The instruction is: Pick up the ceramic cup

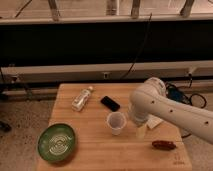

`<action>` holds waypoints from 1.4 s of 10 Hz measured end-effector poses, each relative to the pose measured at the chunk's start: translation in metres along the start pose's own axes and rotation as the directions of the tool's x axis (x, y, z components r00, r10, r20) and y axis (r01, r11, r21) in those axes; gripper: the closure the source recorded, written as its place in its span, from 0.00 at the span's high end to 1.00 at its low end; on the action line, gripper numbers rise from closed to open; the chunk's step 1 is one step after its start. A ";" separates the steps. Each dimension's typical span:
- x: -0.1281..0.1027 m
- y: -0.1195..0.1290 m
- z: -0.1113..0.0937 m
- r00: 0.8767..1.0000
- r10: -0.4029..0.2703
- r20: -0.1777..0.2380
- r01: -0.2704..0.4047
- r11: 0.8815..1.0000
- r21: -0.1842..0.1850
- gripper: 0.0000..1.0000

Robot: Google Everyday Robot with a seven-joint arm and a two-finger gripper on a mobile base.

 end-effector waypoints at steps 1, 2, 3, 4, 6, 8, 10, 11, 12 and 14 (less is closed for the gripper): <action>-0.009 -0.006 0.005 1.000 -0.025 0.007 0.025 1.000 -0.003 0.80; -0.012 -0.008 0.009 0.999 -0.044 0.008 0.044 0.999 -0.007 0.80; -0.016 -0.010 0.013 0.998 -0.060 0.014 0.060 0.998 -0.012 0.80; -0.016 -0.009 0.014 0.998 -0.067 0.017 0.067 0.998 -0.016 0.80; -0.019 -0.010 0.023 0.996 -0.085 0.022 0.086 0.996 -0.027 0.80; -0.025 -0.014 0.035 0.994 -0.110 0.029 0.111 0.993 -0.030 0.80; -0.028 -0.016 0.040 0.992 -0.124 0.035 0.125 0.992 -0.034 0.80; -0.028 -0.016 0.044 0.991 -0.126 0.037 0.127 0.991 -0.037 0.80; -0.025 -0.017 0.049 0.992 -0.123 0.036 0.125 0.991 -0.039 0.80; -0.026 -0.019 0.055 0.991 -0.127 0.039 0.129 0.991 -0.040 0.80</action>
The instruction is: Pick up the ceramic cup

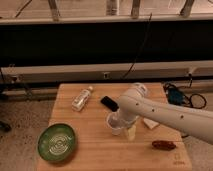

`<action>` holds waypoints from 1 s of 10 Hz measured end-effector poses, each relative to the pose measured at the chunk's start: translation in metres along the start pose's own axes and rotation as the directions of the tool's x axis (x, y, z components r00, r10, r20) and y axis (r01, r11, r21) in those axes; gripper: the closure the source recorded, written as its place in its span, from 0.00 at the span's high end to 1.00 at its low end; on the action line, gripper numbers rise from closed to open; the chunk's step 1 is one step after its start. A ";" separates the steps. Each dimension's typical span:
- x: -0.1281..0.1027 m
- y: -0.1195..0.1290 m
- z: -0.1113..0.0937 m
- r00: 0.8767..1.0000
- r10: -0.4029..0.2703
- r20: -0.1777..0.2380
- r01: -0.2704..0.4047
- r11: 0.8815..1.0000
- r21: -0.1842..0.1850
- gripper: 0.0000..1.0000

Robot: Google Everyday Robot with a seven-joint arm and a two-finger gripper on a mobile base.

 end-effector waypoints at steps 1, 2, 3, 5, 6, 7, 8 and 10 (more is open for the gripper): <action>0.001 0.000 0.003 1.000 0.000 0.003 0.000 1.000 -0.003 0.80; 0.001 -0.001 0.005 1.000 0.000 0.005 0.000 1.000 -0.004 0.80; 0.002 -0.001 0.007 1.000 0.002 0.006 -0.002 1.000 -0.006 0.80; 0.003 -0.002 0.010 1.000 0.002 0.010 -0.002 1.000 -0.009 0.80; 0.004 -0.002 0.011 1.000 0.002 0.012 -0.002 1.000 -0.011 0.80; 0.004 -0.002 0.012 1.000 0.002 0.013 -0.002 1.000 -0.013 0.80; 0.004 -0.002 0.013 1.000 0.003 0.015 -0.003 1.000 -0.014 0.80; 0.005 -0.002 0.015 1.000 0.002 0.016 -0.001 1.000 -0.018 0.80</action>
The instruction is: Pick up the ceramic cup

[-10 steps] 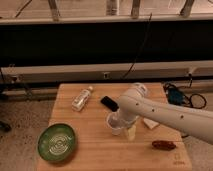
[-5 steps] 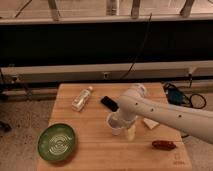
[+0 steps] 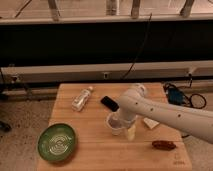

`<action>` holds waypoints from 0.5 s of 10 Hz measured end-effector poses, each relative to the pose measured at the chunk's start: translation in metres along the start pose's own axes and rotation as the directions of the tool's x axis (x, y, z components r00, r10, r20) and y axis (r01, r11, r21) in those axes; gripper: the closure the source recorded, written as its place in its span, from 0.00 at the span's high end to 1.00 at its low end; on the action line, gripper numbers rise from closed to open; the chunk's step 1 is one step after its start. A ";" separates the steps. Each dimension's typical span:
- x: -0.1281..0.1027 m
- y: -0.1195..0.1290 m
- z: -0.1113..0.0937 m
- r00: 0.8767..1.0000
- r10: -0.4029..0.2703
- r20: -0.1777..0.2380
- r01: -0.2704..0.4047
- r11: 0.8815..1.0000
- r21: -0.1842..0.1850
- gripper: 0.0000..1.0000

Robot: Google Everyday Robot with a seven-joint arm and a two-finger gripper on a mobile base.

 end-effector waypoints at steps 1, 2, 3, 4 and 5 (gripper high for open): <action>0.000 -0.001 0.001 1.000 0.000 0.001 0.000 1.000 0.000 0.80; 0.000 -0.001 0.001 1.000 -0.001 0.002 0.001 1.000 -0.001 0.80; 0.001 -0.001 0.002 1.000 0.000 0.003 0.000 1.000 -0.002 0.80; 0.001 0.000 0.003 1.000 0.000 0.004 0.000 1.000 -0.005 0.80; 0.001 0.000 0.003 1.000 -0.002 0.004 0.002 1.000 -0.006 0.80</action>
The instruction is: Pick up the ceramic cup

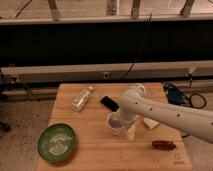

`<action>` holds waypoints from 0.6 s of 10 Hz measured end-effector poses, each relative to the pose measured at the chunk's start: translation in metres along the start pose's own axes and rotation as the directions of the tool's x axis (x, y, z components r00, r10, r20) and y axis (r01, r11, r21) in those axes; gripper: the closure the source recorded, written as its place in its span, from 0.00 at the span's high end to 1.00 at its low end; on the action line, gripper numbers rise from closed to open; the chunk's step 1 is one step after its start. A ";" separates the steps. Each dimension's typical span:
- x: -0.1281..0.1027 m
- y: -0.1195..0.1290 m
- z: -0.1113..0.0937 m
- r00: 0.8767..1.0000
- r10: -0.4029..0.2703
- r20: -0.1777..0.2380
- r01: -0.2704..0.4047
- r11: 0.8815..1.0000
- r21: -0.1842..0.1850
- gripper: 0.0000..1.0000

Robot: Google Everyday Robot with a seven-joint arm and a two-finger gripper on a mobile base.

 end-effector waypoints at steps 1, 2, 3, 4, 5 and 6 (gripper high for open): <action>0.000 0.000 0.001 1.000 0.000 0.001 0.000 1.000 -0.001 0.80; 0.001 0.000 0.001 1.000 0.000 0.001 0.000 1.000 -0.001 0.80; 0.001 0.000 0.001 1.000 -0.002 0.001 0.002 1.000 -0.004 0.80; 0.001 0.000 0.002 1.000 -0.003 0.002 0.003 1.000 -0.005 0.80; 0.002 0.000 0.002 1.000 -0.003 0.003 0.003 1.000 -0.004 0.80; 0.002 0.000 0.003 1.000 -0.005 0.002 0.005 1.000 -0.008 0.80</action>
